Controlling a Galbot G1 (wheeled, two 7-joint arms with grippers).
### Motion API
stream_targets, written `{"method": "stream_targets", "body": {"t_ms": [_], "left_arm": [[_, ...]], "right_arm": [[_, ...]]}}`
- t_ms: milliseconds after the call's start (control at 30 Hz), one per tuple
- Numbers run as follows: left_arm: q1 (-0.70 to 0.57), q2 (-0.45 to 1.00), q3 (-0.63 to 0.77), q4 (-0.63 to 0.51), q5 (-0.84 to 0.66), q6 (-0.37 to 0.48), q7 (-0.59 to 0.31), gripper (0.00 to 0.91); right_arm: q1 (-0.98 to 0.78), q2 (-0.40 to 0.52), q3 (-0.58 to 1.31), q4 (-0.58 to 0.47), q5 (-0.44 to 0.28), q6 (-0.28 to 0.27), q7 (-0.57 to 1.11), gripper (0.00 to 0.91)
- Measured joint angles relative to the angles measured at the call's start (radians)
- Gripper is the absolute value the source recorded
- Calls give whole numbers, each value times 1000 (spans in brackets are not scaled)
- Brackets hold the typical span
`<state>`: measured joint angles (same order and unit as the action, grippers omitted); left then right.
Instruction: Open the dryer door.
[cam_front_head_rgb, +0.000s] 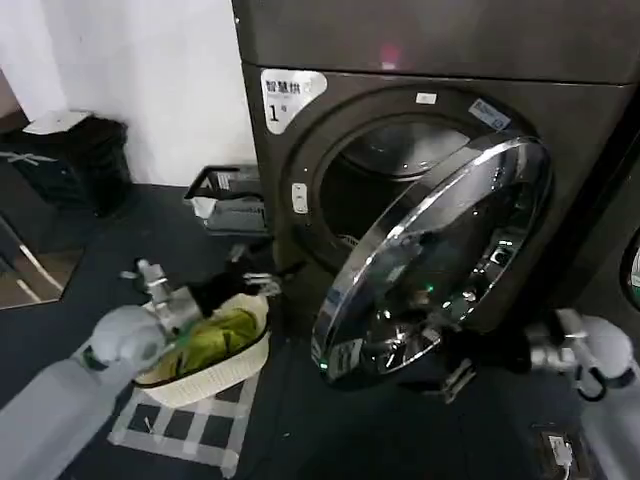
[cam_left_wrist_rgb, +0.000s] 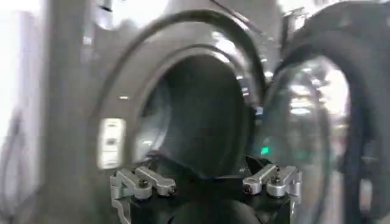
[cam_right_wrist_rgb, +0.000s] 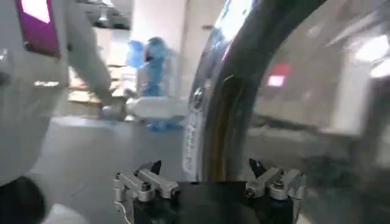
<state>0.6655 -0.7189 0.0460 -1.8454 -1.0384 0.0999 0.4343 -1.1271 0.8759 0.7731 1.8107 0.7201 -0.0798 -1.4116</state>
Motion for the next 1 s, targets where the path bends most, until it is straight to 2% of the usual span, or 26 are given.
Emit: {"method": "stream_targets", "body": {"t_ms": [100,367,567,800,1000], "left_arm": [[-28,-10,37,6,5,2,9,907],[-101,-58,125,38,13,16,24,907],[-142,-94,188,58,19,16,38,907],[-179,-140,259,64,36,23,40,907],[-208,-187,318,64,35,26,29,907]], "right_arm": [[-25,13,80,-9,-16,15,17,907],[-87,55,316,-23,78,18,36,907],[-134,78,489,-40,96,5,86,907],[-202,128,667,-4,133,15,236,907],[-249,169,772,38,151,68,436,907]]}}
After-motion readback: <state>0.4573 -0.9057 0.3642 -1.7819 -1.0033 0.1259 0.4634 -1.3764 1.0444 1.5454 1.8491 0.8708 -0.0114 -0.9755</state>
